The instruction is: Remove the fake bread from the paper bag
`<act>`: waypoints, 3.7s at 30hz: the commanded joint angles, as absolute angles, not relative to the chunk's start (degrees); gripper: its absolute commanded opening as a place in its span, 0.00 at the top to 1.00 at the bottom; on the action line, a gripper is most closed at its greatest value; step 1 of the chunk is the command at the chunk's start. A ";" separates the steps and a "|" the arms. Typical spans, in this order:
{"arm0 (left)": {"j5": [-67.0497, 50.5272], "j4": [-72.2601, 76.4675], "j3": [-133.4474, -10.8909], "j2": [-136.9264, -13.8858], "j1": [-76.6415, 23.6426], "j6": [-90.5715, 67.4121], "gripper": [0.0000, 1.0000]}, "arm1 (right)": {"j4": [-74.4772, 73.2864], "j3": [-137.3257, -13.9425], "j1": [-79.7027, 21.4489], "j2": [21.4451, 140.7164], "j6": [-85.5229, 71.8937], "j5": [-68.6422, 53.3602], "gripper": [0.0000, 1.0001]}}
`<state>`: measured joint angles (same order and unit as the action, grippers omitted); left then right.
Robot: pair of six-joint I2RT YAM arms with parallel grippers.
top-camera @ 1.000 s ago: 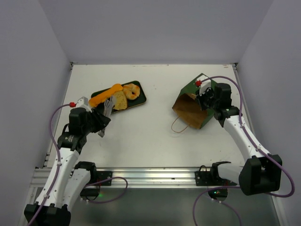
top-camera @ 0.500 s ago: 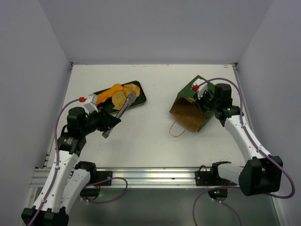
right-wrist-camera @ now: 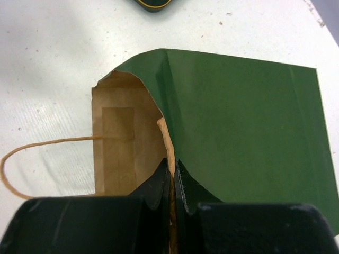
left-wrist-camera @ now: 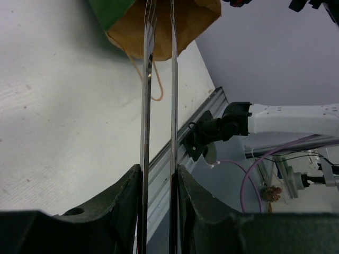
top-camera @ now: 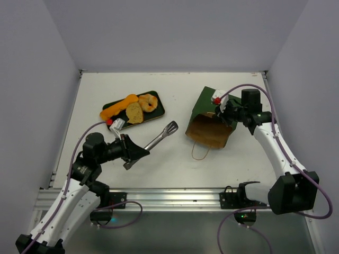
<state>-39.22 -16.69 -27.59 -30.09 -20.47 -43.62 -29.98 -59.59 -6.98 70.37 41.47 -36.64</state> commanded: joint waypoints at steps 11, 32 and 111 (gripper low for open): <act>-26.68 -1.06 -26.71 -39.09 -42.51 -52.12 0.65 | -28.30 -59.59 -6.68 72.07 39.99 -35.60 1.00; -9.49 21.88 -46.40 -87.52 -53.70 -59.23 0.64 | -24.35 -54.49 -6.59 68.03 35.16 -37.00 1.00; -3.96 19.52 -45.72 -89.14 -53.35 -52.47 1.00 | -16.17 -52.21 -6.15 66.09 24.61 -28.74 1.00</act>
